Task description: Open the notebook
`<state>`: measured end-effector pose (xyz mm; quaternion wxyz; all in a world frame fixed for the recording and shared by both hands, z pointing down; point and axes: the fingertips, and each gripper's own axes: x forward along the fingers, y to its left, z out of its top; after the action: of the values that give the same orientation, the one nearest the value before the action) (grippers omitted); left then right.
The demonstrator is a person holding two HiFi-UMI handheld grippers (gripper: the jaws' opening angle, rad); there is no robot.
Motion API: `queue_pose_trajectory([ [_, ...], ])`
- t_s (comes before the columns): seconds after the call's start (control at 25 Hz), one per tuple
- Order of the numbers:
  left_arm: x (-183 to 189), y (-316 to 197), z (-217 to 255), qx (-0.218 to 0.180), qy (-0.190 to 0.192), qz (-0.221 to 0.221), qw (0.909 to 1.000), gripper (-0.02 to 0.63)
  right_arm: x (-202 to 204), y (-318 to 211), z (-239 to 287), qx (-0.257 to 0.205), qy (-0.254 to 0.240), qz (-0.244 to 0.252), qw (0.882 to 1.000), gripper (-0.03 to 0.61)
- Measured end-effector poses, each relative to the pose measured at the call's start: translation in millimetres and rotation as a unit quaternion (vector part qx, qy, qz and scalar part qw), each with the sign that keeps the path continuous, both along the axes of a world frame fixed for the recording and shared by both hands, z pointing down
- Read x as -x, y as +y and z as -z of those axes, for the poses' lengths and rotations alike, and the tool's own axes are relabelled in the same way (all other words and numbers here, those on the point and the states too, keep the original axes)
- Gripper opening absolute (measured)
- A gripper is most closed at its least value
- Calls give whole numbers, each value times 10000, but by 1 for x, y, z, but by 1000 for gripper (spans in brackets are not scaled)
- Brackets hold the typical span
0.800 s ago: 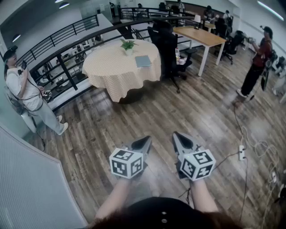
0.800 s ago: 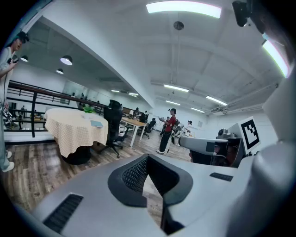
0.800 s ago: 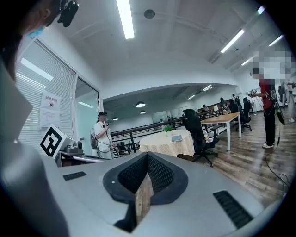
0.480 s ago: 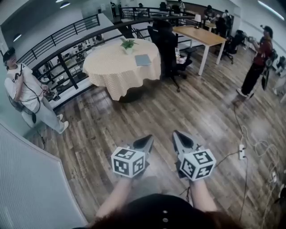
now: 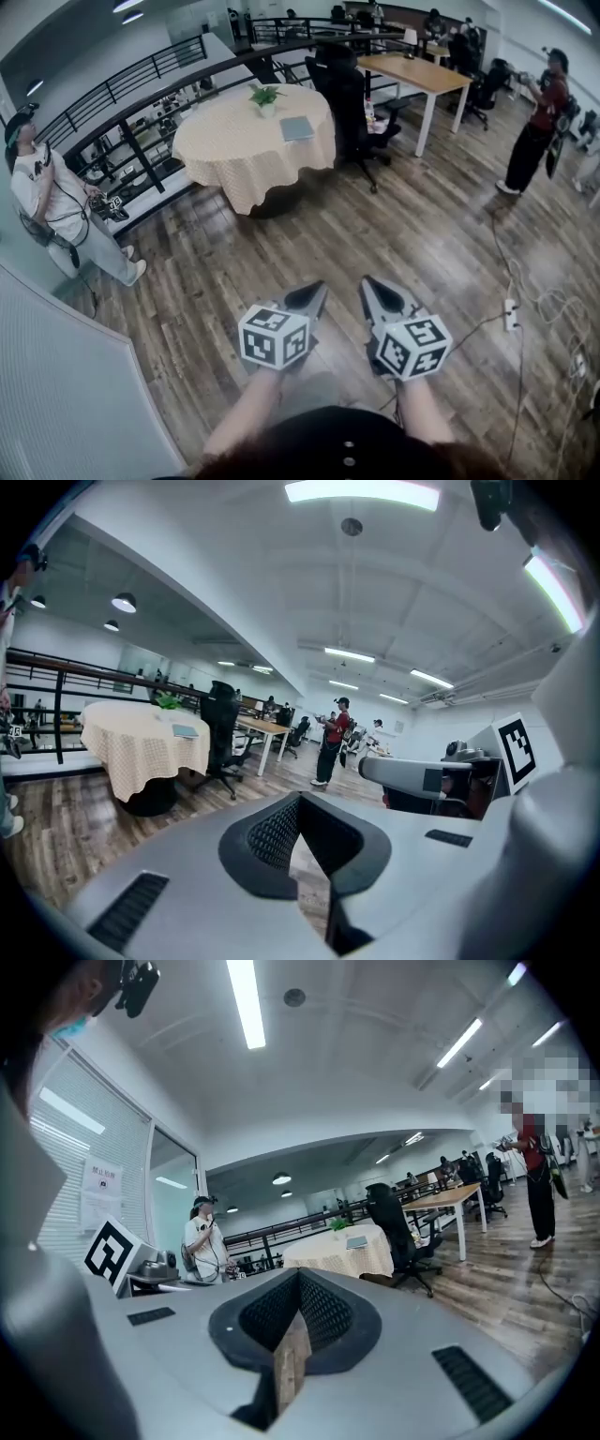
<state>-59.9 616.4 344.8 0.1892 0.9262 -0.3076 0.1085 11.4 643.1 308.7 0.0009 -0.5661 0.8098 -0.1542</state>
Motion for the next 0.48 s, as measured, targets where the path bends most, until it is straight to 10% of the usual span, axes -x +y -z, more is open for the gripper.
queue_pose_trajectory([
  [0.48,4,-32,-25,248,129,171,9995,6,9,-39,-26,351,-209,218,9989,11],
])
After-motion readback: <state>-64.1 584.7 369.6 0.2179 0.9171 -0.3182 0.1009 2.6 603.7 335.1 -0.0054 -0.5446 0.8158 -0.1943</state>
